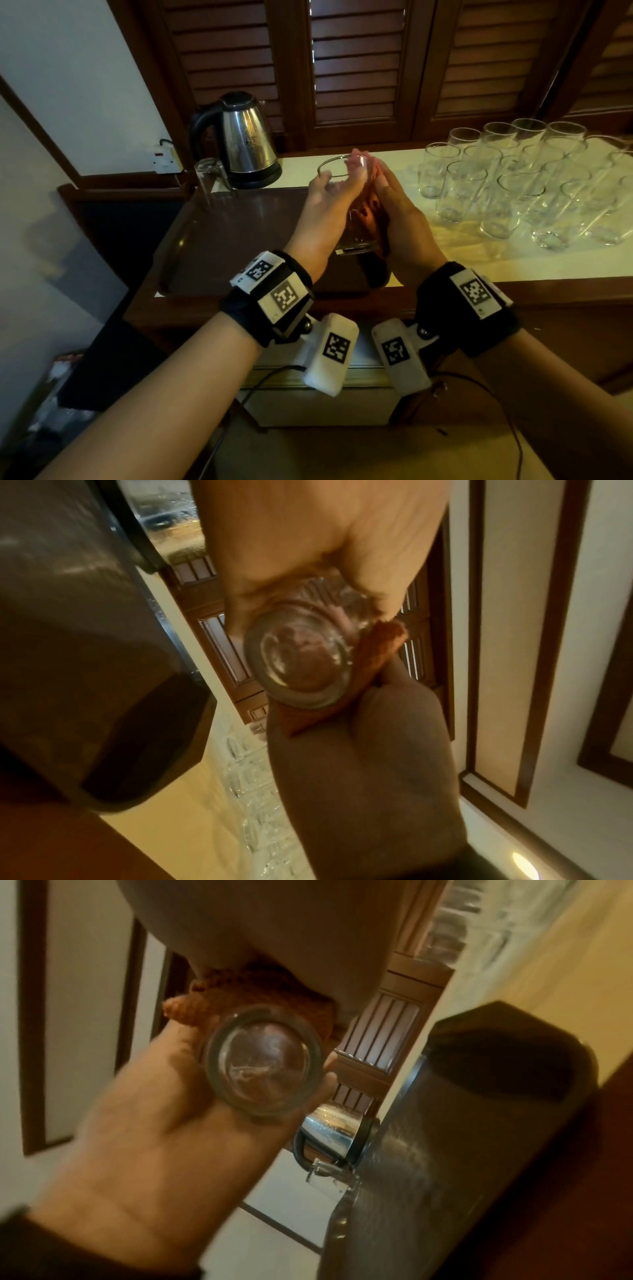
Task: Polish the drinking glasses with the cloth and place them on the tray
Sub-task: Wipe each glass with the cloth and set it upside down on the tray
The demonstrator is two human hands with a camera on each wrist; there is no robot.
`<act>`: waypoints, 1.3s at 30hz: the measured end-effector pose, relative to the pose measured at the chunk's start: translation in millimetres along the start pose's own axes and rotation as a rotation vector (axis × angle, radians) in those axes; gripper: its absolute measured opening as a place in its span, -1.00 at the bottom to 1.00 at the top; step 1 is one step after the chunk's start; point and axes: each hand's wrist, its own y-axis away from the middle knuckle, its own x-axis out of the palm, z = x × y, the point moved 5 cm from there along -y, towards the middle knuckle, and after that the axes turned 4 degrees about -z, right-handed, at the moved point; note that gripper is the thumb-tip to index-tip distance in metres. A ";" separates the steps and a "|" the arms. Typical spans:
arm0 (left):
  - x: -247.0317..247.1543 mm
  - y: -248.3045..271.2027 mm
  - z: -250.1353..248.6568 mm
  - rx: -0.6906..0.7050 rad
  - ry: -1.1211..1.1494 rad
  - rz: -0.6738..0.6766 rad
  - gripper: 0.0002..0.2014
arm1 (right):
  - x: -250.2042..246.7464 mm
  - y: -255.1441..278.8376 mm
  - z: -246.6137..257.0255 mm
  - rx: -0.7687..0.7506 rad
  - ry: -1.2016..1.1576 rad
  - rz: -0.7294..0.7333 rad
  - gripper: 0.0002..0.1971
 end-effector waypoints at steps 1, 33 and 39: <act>-1.6 -0.4 1.6 -0.010 0.022 0.023 -0.24 | -0.1 2.0 0.2 0.032 -0.062 0.004 -0.64; -8.0 -1.8 3.3 -0.021 0.062 0.079 -0.33 | -4.9 0.8 -4.0 0.089 -0.197 -0.012 -0.60; -0.7 -4.0 -1.3 0.027 0.045 -0.010 -0.18 | 4.2 -3.7 5.4 -0.099 0.109 -0.006 -0.55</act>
